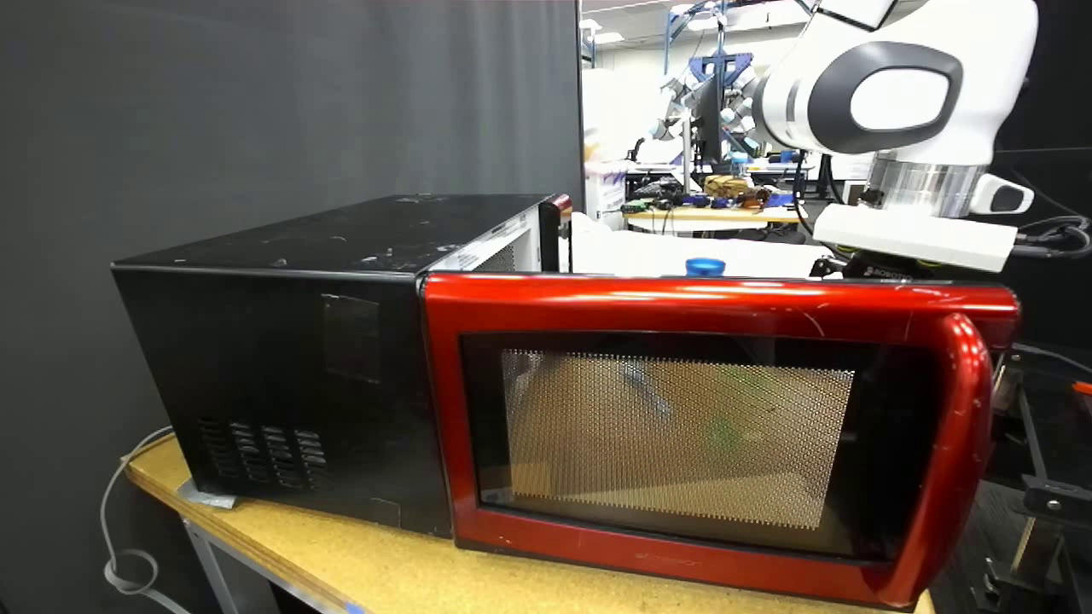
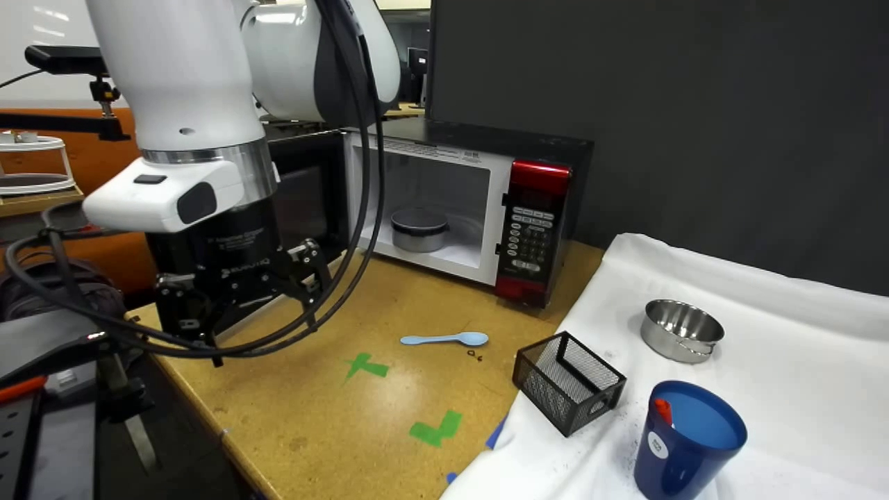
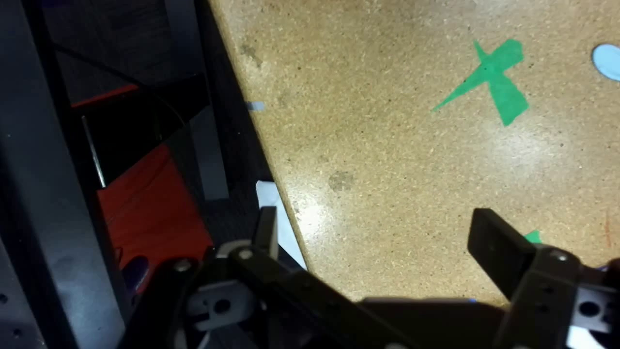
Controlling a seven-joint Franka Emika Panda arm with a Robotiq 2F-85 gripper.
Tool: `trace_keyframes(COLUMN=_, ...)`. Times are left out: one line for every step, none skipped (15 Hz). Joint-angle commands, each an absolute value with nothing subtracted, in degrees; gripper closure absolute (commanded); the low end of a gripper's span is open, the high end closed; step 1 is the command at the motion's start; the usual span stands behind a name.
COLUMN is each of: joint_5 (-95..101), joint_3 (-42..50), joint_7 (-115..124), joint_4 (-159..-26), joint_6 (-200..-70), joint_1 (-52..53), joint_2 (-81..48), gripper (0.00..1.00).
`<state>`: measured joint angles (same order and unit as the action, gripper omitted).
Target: Put the gray dish in the microwave
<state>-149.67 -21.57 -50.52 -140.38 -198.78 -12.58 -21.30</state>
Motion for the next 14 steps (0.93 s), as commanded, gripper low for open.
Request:
trace_keyframes(joint_5=-149.64, joint_3=-26.82, joint_7=-44.97, joint_4=-140.74, joint_6=-198.76, joint_1=-17.56, joint_2=-18.79, gripper=0.00)
trace_keyframes(joint_5=-149.62, joint_3=-28.17, joint_7=-43.03, joint_4=-140.61, joint_6=-198.74, joint_1=-18.43, joint_2=-18.15, gripper=0.00)
trace_keyframes(joint_5=-149.61, joint_3=-29.34, joint_7=-41.19, joint_4=-140.49, joint_6=-198.72, joint_1=-19.04, joint_2=-17.58, gripper=0.00)
trace_keyframes(joint_5=-149.60, joint_3=-30.77, joint_7=-39.55, joint_4=-140.38, joint_6=-198.71, joint_1=-19.85, joint_2=-17.11, gripper=0.00)
trace_keyframes(joint_5=-149.60, joint_3=-31.59, joint_7=-37.76, joint_4=-140.33, joint_6=-198.70, joint_1=-20.00, joint_2=-16.52, gripper=0.00)
trace_keyframes(joint_5=-149.60, joint_3=-32.68, joint_7=-36.31, joint_4=-140.36, joint_6=-198.69, joint_1=-20.42, joint_2=-16.18, gripper=0.00)
trace_keyframes(joint_5=-149.59, joint_3=-33.07, joint_7=-34.70, joint_4=-140.44, joint_6=-198.69, joint_1=-20.22, joint_2=-15.68, gripper=0.00)
trace_keyframes(joint_5=-149.59, joint_3=-33.45, joint_7=-32.83, joint_4=-140.58, joint_6=-198.69, joint_1=-20.03, joint_2=-15.12, gripper=0.00)
trace_keyframes(joint_5=-149.59, joint_3=-33.63, joint_7=-31.26, joint_4=-140.67, joint_6=-198.69, joint_1=-19.73, joint_2=-14.70, gripper=0.00)
trace_keyframes(joint_5=-149.59, joint_3=-33.94, joint_7=-30.21, joint_4=-140.75, joint_6=-198.69, joint_1=-19.57, joint_2=-14.23, gripper=0.00)
trace_keyframes(joint_5=-149.59, joint_3=-35.37, joint_7=-29.96, joint_4=-140.67, joint_6=-198.69, joint_1=-20.23, joint_2=-13.74, gripper=0.00)
trace_keyframes(joint_5=-149.59, joint_3=-33.06, joint_7=-31.49, joint_4=-139.94, joint_6=-198.69, joint_1=-18.41, joint_2=-15.74, gripper=0.00)
trace_keyframes(joint_5=-149.59, joint_3=-33.60, joint_7=-30.90, joint_4=-139.95, joint_6=-198.69, joint_1=-18.46, joint_2=-15.33, gripper=0.00)
trace_keyframes(joint_5=-149.59, joint_3=-33.91, joint_7=-30.57, joint_4=-139.97, joint_6=-198.69, joint_1=-18.46, joint_2=-15.05, gripper=0.00)
